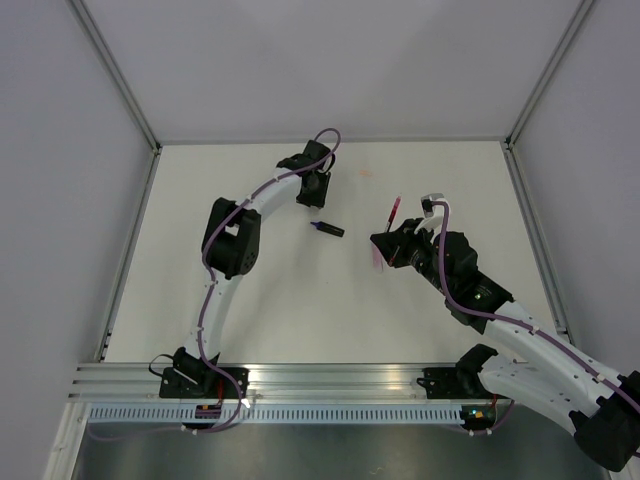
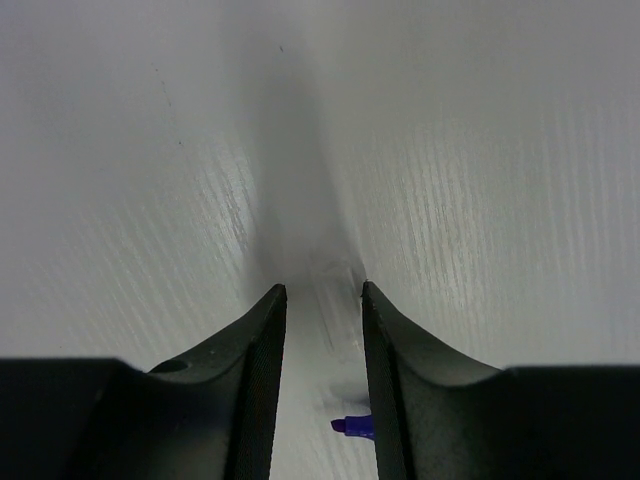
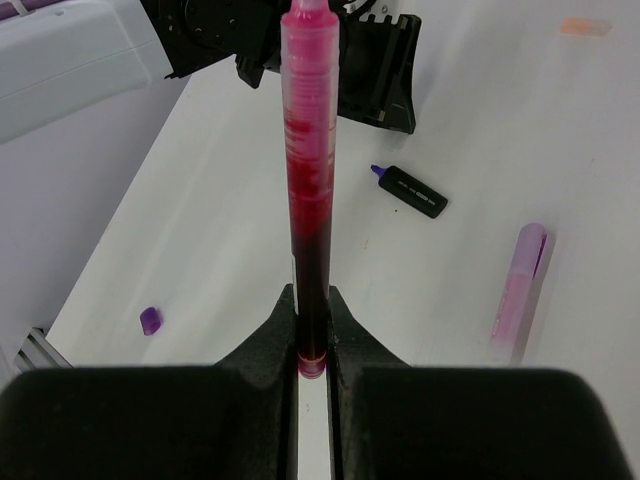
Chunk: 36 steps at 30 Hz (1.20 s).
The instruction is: Insert the pens into the pen caps
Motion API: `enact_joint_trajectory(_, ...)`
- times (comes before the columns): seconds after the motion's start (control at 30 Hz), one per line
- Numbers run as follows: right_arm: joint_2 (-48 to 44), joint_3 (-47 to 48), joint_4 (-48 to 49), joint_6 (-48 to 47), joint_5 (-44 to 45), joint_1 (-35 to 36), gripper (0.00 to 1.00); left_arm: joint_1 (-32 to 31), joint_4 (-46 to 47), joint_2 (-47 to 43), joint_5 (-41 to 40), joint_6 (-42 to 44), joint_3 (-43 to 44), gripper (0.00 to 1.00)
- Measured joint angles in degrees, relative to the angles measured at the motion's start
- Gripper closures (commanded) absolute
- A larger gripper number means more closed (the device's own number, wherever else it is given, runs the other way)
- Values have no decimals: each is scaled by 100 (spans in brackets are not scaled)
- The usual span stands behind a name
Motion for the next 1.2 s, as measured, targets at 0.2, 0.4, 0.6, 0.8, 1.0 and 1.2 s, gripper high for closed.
enact_joint_trajectory(0.2,0,0,0,0,0,2,100,59,-57,0,122,-131,17,67)
enact_joint_trajectory(0.4,0,0,0,0,0,0,100,83,-101,0,142,-164,24,88)
enact_joint_trajectory(0.6,0,0,0,0,0,2,100,188,-101,-4,258,-299,24,98)
enact_joint_trajectory(0.8,20,0,7,-2,-4,0,100,442,140,-417,254,-426,-649,98)
enact_joint_trajectory(1.0,162,0,17,-2,-94,2,100,581,382,-1117,271,-527,-1593,98)
enact_joint_trajectory(1.2,313,-81,297,-72,-450,2,100,562,1589,-2782,1023,-750,-3279,98)
